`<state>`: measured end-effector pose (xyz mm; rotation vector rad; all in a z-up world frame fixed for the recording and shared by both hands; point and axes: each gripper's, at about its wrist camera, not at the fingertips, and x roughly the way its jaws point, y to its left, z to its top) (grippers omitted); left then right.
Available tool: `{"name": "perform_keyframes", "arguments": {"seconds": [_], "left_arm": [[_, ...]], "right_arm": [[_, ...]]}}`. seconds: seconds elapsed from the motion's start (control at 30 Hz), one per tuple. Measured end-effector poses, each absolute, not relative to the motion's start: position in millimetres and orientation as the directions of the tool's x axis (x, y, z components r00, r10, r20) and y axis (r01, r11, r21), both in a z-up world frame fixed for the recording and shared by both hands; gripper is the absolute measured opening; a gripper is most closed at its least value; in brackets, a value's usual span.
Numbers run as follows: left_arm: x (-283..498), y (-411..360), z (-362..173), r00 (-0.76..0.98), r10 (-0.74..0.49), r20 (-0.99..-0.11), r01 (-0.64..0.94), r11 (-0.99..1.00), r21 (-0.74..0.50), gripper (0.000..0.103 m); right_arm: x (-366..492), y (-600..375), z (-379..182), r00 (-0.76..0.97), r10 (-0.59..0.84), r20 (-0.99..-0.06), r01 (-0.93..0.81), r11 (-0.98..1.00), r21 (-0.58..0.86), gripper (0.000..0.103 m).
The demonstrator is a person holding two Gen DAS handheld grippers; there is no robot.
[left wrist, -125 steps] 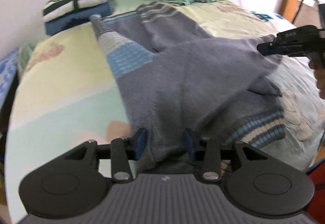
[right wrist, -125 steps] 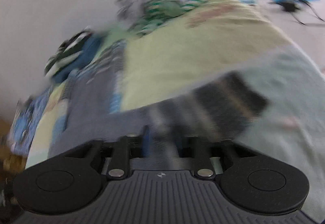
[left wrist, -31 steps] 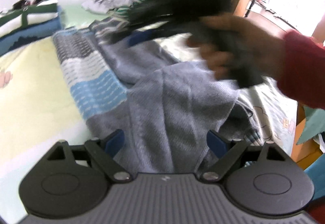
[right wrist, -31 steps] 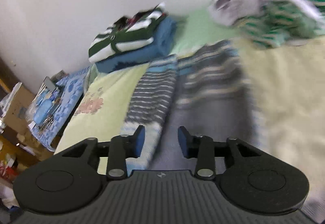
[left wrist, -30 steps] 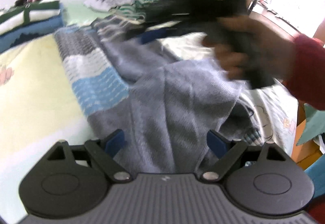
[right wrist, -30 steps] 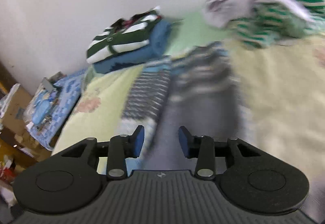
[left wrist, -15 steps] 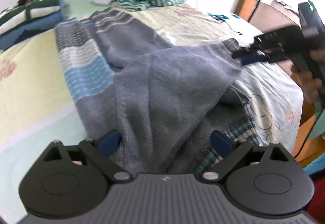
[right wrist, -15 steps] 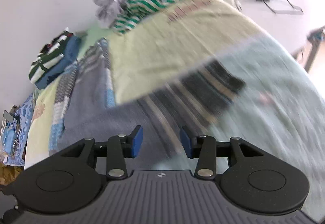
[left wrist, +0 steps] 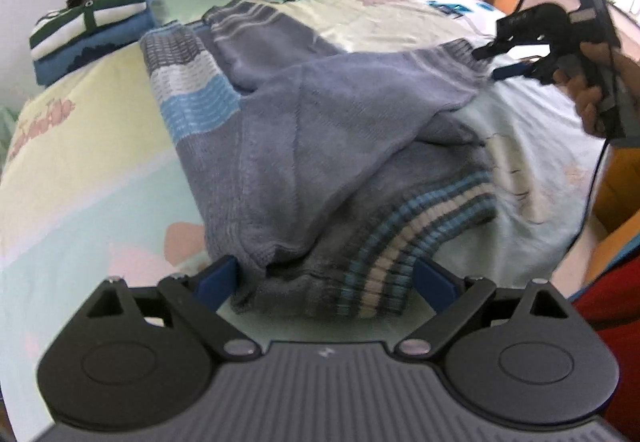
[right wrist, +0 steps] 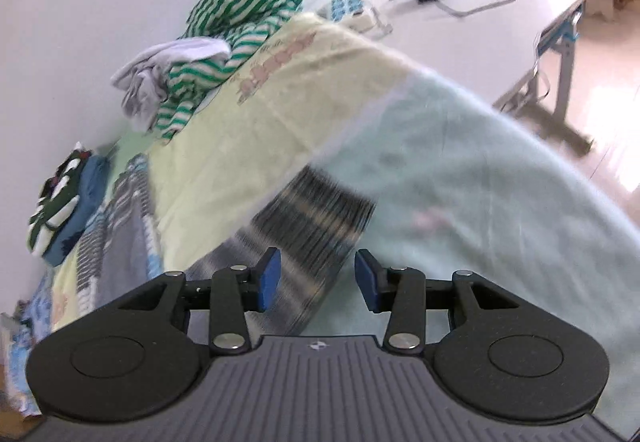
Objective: Fold clothes
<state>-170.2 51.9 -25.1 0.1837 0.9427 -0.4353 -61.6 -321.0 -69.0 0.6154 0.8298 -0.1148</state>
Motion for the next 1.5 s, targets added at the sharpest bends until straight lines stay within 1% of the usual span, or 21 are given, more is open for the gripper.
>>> {"name": "perform_keyframes", "arguments": {"seconds": [0.13, 0.2, 0.23, 0.27, 0.37, 0.53, 0.7, 0.77, 0.87, 0.97, 1.0, 1.03, 1.1, 1.17, 1.2, 1.27, 1.37, 1.4, 1.43, 1.47, 1.5], "left_arm": [[-169.2, 49.5, -26.2, 0.522, -0.256, -0.814, 0.414, 0.91, -0.021, 0.093], [-168.8, 46.4, -27.8, 0.521, -0.249, -0.817, 0.415, 0.91, -0.013, 0.093], [-169.3, 45.6, -29.0, 0.519, -0.247, -0.818, 0.416, 0.909, -0.01, 0.093], [-169.8, 44.7, -30.2, 0.516, -0.245, -0.821, 0.418, 0.908, -0.008, 0.093], [-171.4, 43.0, -32.9, 0.509, -0.243, -0.826, 0.426, 0.905, -0.003, 0.094], [-172.0, 41.7, -35.1, 0.488, -0.254, -0.835, 0.453, 0.892, -0.007, 0.094], [-174.5, 40.1, -35.4, 0.468, -0.277, -0.839, 0.482, 0.876, -0.02, 0.094], [-174.2, 38.0, -37.6, 0.457, -0.287, -0.842, 0.493, 0.869, -0.028, 0.096], [-175.8, 32.9, -42.1, 0.446, -0.281, -0.85, 0.526, 0.851, -0.006, 0.1], [-175.4, 33.6, -29.6, 0.418, -0.321, -0.85, 0.56, 0.827, -0.036, 0.094], [-175.0, 34.3, -23.6, 0.41, -0.338, -0.847, 0.571, 0.819, -0.051, 0.091], [-174.5, 35.0, -17.6, 0.401, -0.356, -0.844, 0.581, 0.811, -0.066, 0.091], [-172.8, 36.4, -1.3, 0.436, -0.387, -0.812, 0.591, 0.804, -0.066, 0.093], [-165.9, 38.3, 6.3, 0.48, -0.405, -0.778, 0.586, 0.808, -0.059, 0.096], [-158.7, 39.3, 4.3, 0.492, -0.408, -0.769, 0.58, 0.812, -0.06, 0.097], [-145.6, 36.6, -7.6, 0.473, -0.406, -0.782, 0.572, 0.816, -0.077, 0.095], [-133.2, 30.4, -35.1, 0.401, -0.4, -0.824, 0.57, 0.813, -0.117, 0.089], [-135.2, 28.2, -37.7, 0.409, -0.403, -0.819, 0.58, 0.808, -0.108, 0.094], [-137.6, 25.0, -38.5, 0.407, -0.408, -0.818, 0.595, 0.798, -0.102, 0.097], [-139.9, 21.6, -39.2, 0.4, -0.412, -0.818, 0.61, 0.786, -0.098, 0.097], [-142.9, 18.7, -38.9, 0.389, -0.418, -0.821, 0.627, 0.773, -0.097, 0.097]], "right_arm": [[-52.7, -323.6, -72.8, 0.712, 0.137, -0.689, 0.295, 0.832, 0.47, 0.043], [-49.7, -324.7, -74.9, 0.723, 0.137, -0.677, 0.284, 0.835, 0.472, 0.036], [-48.8, -325.1, -76.0, 0.724, 0.134, -0.676, 0.282, 0.837, 0.469, 0.02], [-48.6, -326.4, -76.8, 0.723, 0.132, -0.678, 0.285, 0.837, 0.468, 0.007], [-52.0, -337.4, -74.9, 0.725, 0.167, -0.669, 0.296, 0.801, 0.521, 0.006], [-69.0, -353.5, -43.1, 0.783, 0.185, -0.594, 0.257, 0.773, 0.58, 0.006], [-81.2, -366.4, -23.0, 0.821, 0.123, -0.557, 0.267, 0.78, 0.566, 0.005], [-73.9, -367.7, -30.7, 0.811, 0.139, -0.568, 0.26, 0.785, 0.563, 0.005], [-59.3, -358.9, -55.3, 0.776, 0.139, -0.615, 0.265, 0.813, 0.519, 0.005], [-51.4, -349.3, -73.4, 0.758, 0.1, -0.645, 0.279, 0.843, 0.459, 0.005], [-50.4, -348.1, -76.8, 0.755, 0.095, -0.649, 0.283, 0.846, 0.453, 0.006], [-51.3, -349.4, -77.3, 0.755, 0.101, -0.648, 0.285, 0.84, 0.462, 0.006], [-53.4, -352.6, -76.0, 0.752, 0.108, -0.651, 0.283, 0.838, 0.466, 0.012], [-55.4, -354.3, -74.8, 0.746, 0.103, -0.658, 0.294, 0.835, 0.465, 0.039], [-56.2, -353.4, -75.1, 0.746, 0.109, -0.657, 0.291, 0.834, 0.469, 0.042], [-57.9, -351.7, -75.8, 0.745, 0.122, -0.656, 0.284, 0.832, 0.477, 0.042], [-58.1, -346.8, -76.9, 0.745, 0.131, -0.654, 0.268, 0.839, 0.474, 0.04], [-57.0, -344.6, -77.0, 0.745, 0.128, -0.655, 0.263, 0.846, 0.464, 0.039], [-55.6, -342.8, -76.7, 0.743, 0.12, -0.658, 0.26, 0.854, 0.45, 0.035], [-54.4, -342.0, -76.5, 0.741, 0.119, -0.661, 0.258, 0.858, 0.444, 0.02], [-53.5, -343.2, -76.7, 0.735, 0.13, -0.666, 0.258, 0.855, 0.451, 0.011]]}}
